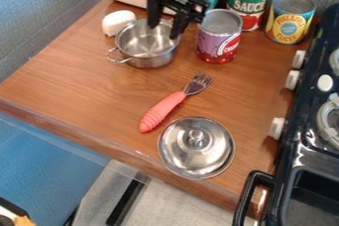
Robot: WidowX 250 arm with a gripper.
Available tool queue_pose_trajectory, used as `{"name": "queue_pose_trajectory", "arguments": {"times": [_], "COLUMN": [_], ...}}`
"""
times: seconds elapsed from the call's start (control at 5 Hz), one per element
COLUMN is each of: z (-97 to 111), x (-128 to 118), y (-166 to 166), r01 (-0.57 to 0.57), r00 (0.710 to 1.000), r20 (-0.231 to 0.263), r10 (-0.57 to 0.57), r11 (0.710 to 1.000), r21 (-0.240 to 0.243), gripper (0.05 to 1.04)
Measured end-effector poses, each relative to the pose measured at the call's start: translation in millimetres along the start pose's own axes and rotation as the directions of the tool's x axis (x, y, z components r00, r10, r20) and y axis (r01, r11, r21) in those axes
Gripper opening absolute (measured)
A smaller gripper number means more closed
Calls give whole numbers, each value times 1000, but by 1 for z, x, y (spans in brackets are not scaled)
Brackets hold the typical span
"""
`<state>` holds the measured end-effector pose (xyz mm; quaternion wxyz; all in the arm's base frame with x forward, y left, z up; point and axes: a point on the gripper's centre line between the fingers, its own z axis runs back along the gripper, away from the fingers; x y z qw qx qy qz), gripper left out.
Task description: Move the silver pot to the upper left side of the table
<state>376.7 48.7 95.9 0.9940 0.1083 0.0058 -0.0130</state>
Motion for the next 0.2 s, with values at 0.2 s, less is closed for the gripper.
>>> {"name": "queue_pose_trajectory", "arguments": {"times": [0.2], "z": [12], "x": [-3], "y": [-3], "r01": [-10], "r00": [1000], "r20": [25], "r10": [11], "r11": [999], "r21": [-47], "gripper": [1001]}}
